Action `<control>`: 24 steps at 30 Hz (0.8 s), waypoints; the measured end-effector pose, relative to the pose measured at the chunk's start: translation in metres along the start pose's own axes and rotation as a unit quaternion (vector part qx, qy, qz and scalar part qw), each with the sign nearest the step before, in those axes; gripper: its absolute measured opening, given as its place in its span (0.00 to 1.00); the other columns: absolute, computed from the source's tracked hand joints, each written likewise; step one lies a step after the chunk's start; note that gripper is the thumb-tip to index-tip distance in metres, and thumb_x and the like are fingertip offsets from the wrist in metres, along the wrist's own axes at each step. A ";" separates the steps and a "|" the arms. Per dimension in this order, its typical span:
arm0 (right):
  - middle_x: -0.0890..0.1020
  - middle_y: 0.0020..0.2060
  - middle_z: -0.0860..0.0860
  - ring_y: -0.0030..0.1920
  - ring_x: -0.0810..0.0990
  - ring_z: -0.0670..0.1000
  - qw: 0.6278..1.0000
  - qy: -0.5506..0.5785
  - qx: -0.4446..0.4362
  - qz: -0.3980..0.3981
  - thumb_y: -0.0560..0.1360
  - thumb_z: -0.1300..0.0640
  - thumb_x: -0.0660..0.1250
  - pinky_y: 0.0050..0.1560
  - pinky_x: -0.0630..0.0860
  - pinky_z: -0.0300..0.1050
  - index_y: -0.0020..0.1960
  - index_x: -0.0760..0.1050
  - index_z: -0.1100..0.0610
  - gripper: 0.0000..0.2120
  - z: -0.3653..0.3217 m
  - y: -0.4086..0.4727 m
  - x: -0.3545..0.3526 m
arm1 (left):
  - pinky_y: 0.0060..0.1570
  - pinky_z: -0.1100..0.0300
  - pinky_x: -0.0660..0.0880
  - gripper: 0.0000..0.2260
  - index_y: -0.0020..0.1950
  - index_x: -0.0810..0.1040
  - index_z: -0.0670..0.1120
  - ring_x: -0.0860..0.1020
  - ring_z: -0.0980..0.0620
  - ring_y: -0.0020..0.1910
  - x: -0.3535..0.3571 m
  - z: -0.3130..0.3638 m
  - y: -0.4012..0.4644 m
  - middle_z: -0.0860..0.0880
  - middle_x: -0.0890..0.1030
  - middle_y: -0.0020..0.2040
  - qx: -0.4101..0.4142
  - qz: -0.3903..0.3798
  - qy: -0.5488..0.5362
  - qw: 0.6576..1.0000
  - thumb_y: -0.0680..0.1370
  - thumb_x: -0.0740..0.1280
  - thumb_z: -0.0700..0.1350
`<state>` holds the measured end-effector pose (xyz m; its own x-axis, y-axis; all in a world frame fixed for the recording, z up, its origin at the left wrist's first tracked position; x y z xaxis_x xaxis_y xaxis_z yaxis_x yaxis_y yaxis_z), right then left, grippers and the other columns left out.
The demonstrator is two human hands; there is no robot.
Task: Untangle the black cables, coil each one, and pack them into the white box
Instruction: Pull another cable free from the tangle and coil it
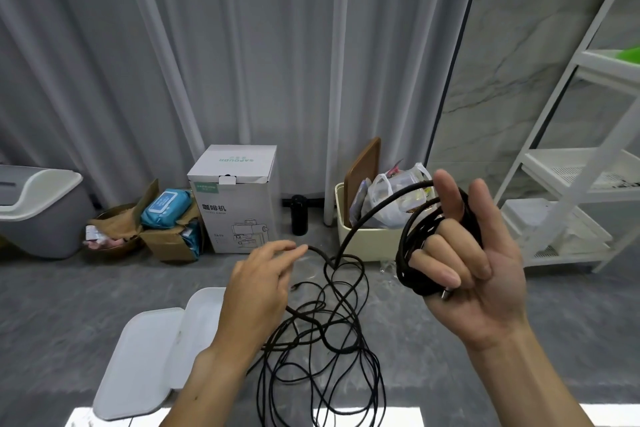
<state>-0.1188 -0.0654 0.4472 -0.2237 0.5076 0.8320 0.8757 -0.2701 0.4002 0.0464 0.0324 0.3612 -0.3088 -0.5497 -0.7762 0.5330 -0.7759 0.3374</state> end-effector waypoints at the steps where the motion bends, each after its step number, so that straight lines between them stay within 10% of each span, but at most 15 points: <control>1: 0.65 0.24 0.51 0.26 0.63 0.48 1.000 -0.003 0.000 0.010 0.86 0.49 0.51 0.35 0.71 0.44 0.69 0.71 0.66 0.23 0.003 0.001 -0.001 | 0.61 0.62 0.63 0.17 0.69 0.76 0.58 0.69 0.59 0.68 0.005 0.001 -0.001 0.58 0.73 0.69 0.002 -0.020 0.042 0.999 0.83 0.61 0.43; 10: 0.67 0.24 0.50 0.26 0.65 0.48 0.999 0.017 0.018 0.027 0.85 0.58 0.51 0.43 0.74 0.42 0.81 0.47 0.53 0.26 0.030 0.002 0.002 | 0.76 0.58 0.48 0.24 0.77 0.62 0.59 0.50 0.61 0.78 0.067 0.029 -0.024 0.63 0.58 0.77 0.059 -0.210 0.068 0.974 0.82 0.62 0.50; 15: 0.67 0.25 0.51 0.27 0.65 0.48 0.998 0.036 0.053 0.019 0.85 0.58 0.51 0.43 0.75 0.44 0.81 0.43 0.50 0.28 0.048 0.002 0.001 | 0.65 0.67 0.64 0.14 0.58 0.70 0.63 0.60 0.78 0.60 0.054 0.067 -0.029 0.71 0.69 0.52 0.059 -0.168 -0.077 0.981 0.78 0.65 0.46; 20: 0.66 0.26 0.52 0.27 0.64 0.48 0.997 0.042 0.068 0.021 0.84 0.59 0.51 0.40 0.74 0.44 0.81 0.46 0.49 0.28 0.056 0.003 0.003 | 0.67 0.49 0.70 0.23 0.71 0.71 0.47 0.72 0.48 0.69 0.065 0.055 -0.032 0.48 0.74 0.68 -0.013 -0.156 -0.107 0.982 0.76 0.62 0.47; 24: 0.69 0.26 0.54 0.26 0.64 0.48 0.995 0.048 0.073 0.039 0.83 0.61 0.52 0.39 0.76 0.44 0.81 0.47 0.48 0.29 0.058 0.004 0.000 | 0.53 0.49 0.78 0.23 0.70 0.66 0.56 0.81 0.55 0.53 0.048 0.061 -0.023 0.54 0.83 0.51 -0.003 -0.073 -0.162 0.984 0.77 0.53 0.61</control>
<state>-0.0908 -0.0186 0.4262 -0.1869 0.4076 0.8938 0.9431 -0.1803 0.2794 -0.0291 0.0052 0.3487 -0.6166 -0.5026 -0.6059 0.4691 -0.8527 0.2300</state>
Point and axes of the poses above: each hand's wrist, its own y-axis towards the middle knuckle, its own x-axis out of the palm, z = x × y, the point moved 7 cm from there along y, towards the middle knuckle
